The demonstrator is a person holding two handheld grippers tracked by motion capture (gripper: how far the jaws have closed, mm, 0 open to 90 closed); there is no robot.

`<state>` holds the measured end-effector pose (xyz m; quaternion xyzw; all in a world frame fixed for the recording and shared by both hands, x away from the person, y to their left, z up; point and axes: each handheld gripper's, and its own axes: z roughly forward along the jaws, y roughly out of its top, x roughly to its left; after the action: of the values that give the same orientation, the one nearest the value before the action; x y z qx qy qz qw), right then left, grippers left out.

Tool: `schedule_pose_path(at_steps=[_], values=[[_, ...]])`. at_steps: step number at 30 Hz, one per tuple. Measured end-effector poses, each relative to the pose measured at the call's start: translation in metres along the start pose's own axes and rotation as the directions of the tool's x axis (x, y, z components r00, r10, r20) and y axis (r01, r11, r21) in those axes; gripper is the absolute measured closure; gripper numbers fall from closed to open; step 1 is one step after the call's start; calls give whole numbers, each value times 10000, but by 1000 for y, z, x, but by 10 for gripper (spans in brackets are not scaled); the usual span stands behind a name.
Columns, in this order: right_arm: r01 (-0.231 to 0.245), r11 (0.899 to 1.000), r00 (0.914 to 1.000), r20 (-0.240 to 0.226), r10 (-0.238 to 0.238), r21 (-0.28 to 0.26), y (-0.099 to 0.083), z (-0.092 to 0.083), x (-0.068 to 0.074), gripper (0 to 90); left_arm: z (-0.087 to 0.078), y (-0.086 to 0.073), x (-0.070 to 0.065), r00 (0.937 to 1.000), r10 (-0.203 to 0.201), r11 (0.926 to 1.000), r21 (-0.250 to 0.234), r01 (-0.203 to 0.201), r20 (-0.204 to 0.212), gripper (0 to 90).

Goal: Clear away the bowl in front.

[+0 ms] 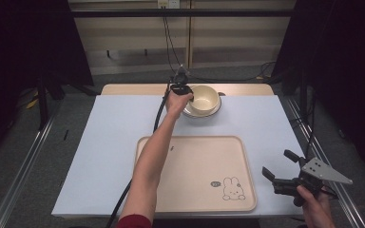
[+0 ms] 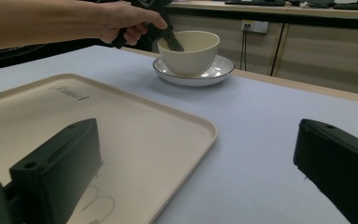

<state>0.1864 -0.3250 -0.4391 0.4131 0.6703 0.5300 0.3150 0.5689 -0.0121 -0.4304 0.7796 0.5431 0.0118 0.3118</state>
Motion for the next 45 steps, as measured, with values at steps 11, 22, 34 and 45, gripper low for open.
schedule_pose_path(at_steps=[11, 22, 34, 45], values=[[42, 10000, 9999, 94, -42, 22, 0, 0, 0, 4, -13, -2, 2, 9997, 27, 9998, -186, -22, 253, 839], [140, 9999, 9999, 94, -140, 33, -1, 1, 1, 4, -31, -7, 4, 9981, 18, 9986, -520, 15, 624, 839], [152, 9999, 9998, 144, -152, 19, -1, 1, 1, 4, -44, -13, 1, 9951, 468, 9971, -637, -413, 870, 838], [190, 9998, 9997, 175, -190, -26, -1, 1, 2, 4, -58, -23, -4, 9896, 880, 9942, -721, -801, 1135, 838]])
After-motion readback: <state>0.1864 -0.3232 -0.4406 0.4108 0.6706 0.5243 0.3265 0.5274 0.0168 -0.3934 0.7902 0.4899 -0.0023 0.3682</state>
